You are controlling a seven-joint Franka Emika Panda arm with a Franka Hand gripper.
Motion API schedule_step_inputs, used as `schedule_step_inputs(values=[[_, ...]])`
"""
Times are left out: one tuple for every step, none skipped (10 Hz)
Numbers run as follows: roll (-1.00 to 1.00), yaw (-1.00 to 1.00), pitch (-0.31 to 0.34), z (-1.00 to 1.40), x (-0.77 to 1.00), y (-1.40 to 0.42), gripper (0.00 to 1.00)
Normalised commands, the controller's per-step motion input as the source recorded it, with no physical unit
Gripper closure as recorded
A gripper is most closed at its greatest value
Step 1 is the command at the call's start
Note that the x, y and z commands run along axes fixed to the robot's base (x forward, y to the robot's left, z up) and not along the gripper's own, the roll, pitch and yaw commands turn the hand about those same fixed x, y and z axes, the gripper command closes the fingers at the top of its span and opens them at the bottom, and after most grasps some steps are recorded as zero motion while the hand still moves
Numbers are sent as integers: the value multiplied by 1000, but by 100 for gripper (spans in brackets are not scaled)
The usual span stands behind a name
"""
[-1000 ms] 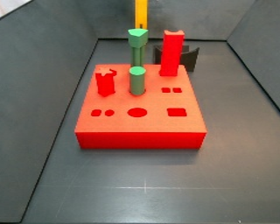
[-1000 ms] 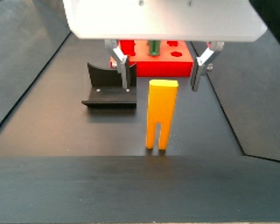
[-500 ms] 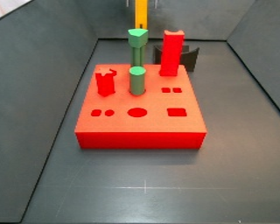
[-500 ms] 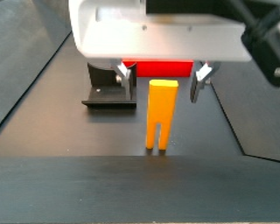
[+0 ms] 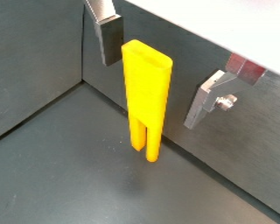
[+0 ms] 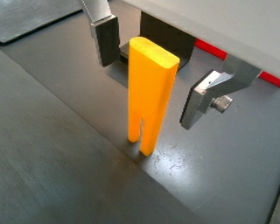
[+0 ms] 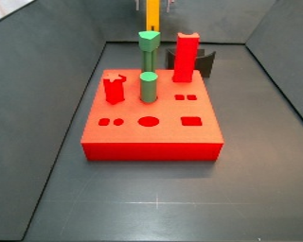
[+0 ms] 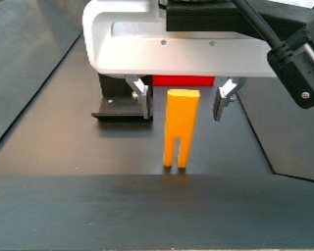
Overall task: Pick up the square-circle object. Move up. Move to above the board. Insert the square-circle object.
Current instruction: Pick up the square-circle object, then move up.
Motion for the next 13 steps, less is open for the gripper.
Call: schedule_step_inputs(values=[[0,0,0,0,0,0,100],[0,0,0,0,0,0,100],[0,0,0,0,0,0,100],[0,0,0,0,0,0,100],[0,0,0,0,0,0,100],[0,0,0,0,0,0,100],[0,0,0,0,0,0,100],[0,0,0,0,0,0,100],[0,0,0,0,0,0,100],[0,0,0,0,0,0,100],[0,0,0,0,0,0,100],[0,0,0,833,0,0,100],[-25,25,41,799,-49,-16,100]])
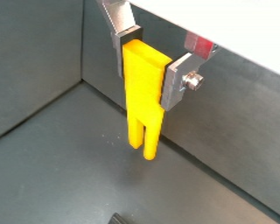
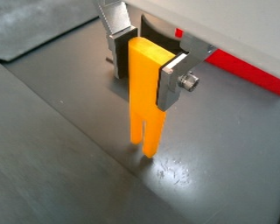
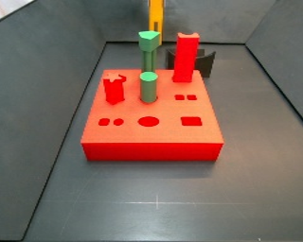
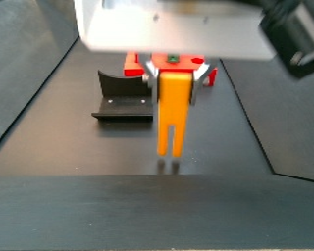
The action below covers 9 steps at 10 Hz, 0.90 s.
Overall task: Pick up the square-circle object. Move up. Move to above the board. Insert the square-circle object.
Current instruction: Move up, then move to above the board.
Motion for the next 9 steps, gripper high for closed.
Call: schedule_step_inputs(values=[[-16,22,72,651,-63,-18,100],[6,17,83,497,-43,-12,100],[34,14,94,274,-16,-5,100],[-52,7,305,1000,264,304,100],[-52,7,318,1000,279,319,100],[-61,-5,318,1000,263,276,100],[-45,-14,266,839,204,190,100],[-33,-15,234,698,161,150,100],[-14,-12,179,425,90,85,100]])
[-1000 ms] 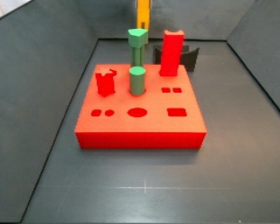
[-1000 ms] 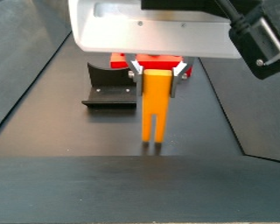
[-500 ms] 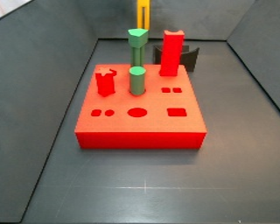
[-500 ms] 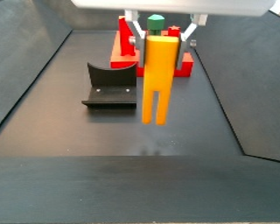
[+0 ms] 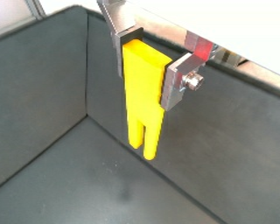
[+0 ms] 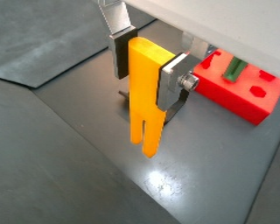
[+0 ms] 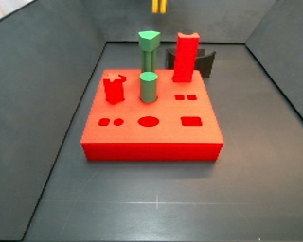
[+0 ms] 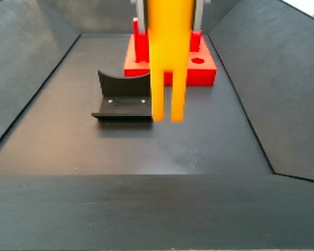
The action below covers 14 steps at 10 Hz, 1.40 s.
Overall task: Pick up the square-circle object. Move up. Move to above the board. Insert the square-circle object.
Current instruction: Move to above the board.
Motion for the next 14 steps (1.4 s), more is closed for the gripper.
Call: schedule_step_inputs(values=[[-1,-8,144,244,51,53,100],[197,149,111,120,-92,-1000,100],[206,152,84,113,-92,-1000,100],[228,99,-6,117,-102,-1000,100],[147,51,-50,114,-106,-1000,100],[112,25,-57,111,-105,-1000,100],[80,14,-48,111,-105,-1000,100],[74,7,-41,110,-110,-1000,100],[66,7,-39,110,-111,-1000,100],[62,5,-30,109,-112,-1000,100],[54,6,-24,108,-113,-1000,100],[49,5,-14,110,-116,-1000,100],[45,7,-8,109,-117,-1000,100],[32,7,0,111,-117,-1000,100]])
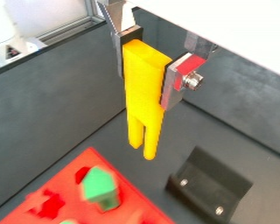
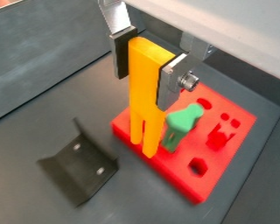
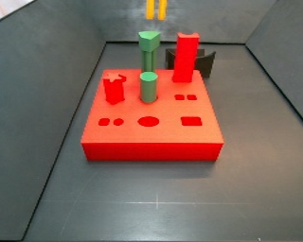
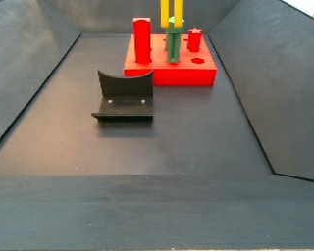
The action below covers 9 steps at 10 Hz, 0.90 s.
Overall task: Pick up the square-circle object. Move up. Move to above the board. Insert the square-circle object.
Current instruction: Move to above the board.
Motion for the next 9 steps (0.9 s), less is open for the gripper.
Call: schedule_step_inputs(values=[[22,9,5,113,-117,-1000,100],[8,5,5,116,-121,-1000,100],[1,8,7,118,-123,-1000,100],[-3,8,13,127,-121,-1000,100],[-8,3,15,130,-115,-1000,100],[9,8,30,143,-105,-1000,100],[3,11,41,153,-92,-977,100],[4,11,69,100,-33,-582,100],[2,9,92,57,13,-301,100]])
